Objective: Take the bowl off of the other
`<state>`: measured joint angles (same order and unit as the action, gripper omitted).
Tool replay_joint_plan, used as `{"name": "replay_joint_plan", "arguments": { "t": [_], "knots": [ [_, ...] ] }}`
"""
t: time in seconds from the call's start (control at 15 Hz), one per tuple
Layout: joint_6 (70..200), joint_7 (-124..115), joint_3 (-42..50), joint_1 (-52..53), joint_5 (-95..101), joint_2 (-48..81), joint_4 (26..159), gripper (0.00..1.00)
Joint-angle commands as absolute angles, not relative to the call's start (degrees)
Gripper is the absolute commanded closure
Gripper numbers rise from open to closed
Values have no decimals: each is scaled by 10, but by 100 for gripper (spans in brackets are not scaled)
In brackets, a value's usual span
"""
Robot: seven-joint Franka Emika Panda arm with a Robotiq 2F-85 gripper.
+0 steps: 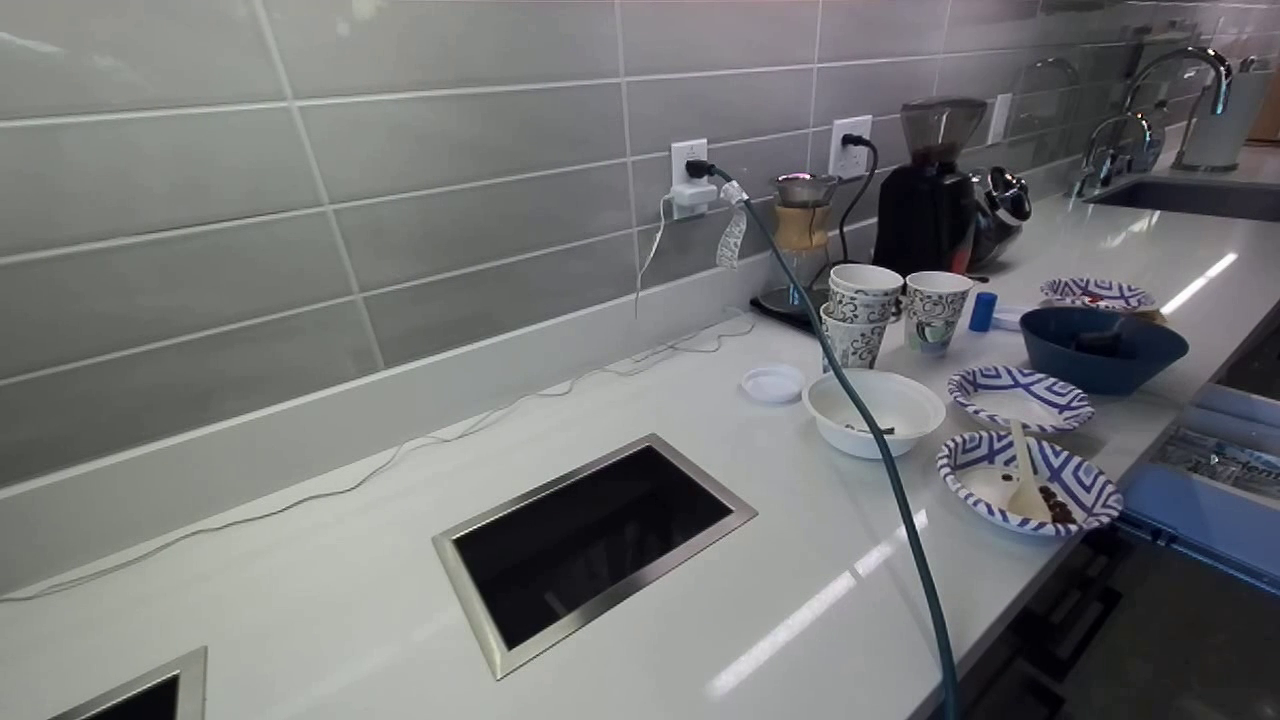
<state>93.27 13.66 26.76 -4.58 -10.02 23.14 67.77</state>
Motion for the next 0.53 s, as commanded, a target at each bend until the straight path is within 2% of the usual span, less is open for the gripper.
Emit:
{"name": "replay_joint_plan", "arguments": {
  "t": [0.0, 0.07, 0.13, 0.47],
  "knots": [
    [875, 117, 280, 7, -27, 120, 817, 0],
    [846, 142, 272, 5, -43, 94, 844, 0],
    [868, 120, 208, -68, -39, 162, 751, 0],
    [866, 121, 175, -97, -41, 155, 758, 0]
  ]
}}
